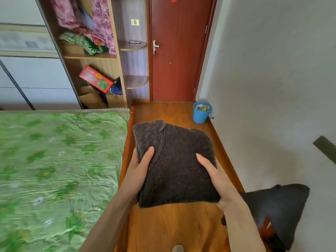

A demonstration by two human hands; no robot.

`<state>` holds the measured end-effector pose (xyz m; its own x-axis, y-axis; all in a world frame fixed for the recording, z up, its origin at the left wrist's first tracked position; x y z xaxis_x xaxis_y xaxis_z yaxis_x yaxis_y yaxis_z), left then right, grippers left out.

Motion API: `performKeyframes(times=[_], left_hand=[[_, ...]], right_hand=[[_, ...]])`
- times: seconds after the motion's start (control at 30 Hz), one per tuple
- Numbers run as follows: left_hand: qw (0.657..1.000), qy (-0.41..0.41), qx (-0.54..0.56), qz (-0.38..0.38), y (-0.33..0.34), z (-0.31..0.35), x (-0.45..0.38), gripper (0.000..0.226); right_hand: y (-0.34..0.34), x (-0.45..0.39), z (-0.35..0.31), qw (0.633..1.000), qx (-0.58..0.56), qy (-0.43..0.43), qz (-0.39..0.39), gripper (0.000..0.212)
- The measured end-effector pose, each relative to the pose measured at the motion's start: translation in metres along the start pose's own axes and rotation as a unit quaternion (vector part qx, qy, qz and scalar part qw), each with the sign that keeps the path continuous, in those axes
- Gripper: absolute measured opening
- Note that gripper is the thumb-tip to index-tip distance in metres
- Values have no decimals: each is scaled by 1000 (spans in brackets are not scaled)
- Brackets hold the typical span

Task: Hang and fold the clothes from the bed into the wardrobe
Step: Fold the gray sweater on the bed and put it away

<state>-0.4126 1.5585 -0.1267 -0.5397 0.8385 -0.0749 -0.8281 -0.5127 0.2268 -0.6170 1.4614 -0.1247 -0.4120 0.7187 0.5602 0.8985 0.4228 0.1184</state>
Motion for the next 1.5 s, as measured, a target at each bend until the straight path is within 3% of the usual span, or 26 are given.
performKeyframes(times=[0.2,0.37,0.53,0.67,0.93,1.27,1.5], left_hand=[[999,9,2,39,39,-1,-100,35],[997,16,-2,76,46,-13,-164,54],[992,4,3,123,38,-23,-225,57],[987,20,1,160,25,-30,-282,40],[978,62,25,197,-22,-31,-444,36],[977,65,51,199,-102,-12,-640,55],[973,63,64,214,-119,-23,-736,44]], right_hand=[[-22,-89,-81,999,6,-25,-26,89],[-24,-151,-122,998,-17,-14,-61,74],[-8,-219,-153,997,-9,5,-82,79],[15,-280,-180,995,5,12,-96,76],[89,-422,-275,993,53,3,-102,80],[192,-565,-396,990,80,-27,-117,92],[218,-662,-438,989,64,-6,-131,87]])
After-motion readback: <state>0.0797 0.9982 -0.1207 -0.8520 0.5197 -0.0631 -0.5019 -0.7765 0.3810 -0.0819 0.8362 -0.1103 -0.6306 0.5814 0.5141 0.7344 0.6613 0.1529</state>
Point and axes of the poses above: each hand's wrist, its own x-axis away from the middle knuckle, its own y-axis out of the palm, z = x × y, the point moved 1 cm from there along -x, towards the middle knuckle, and after that the axes turned 15 degrees about y, right-handed, at the moved point
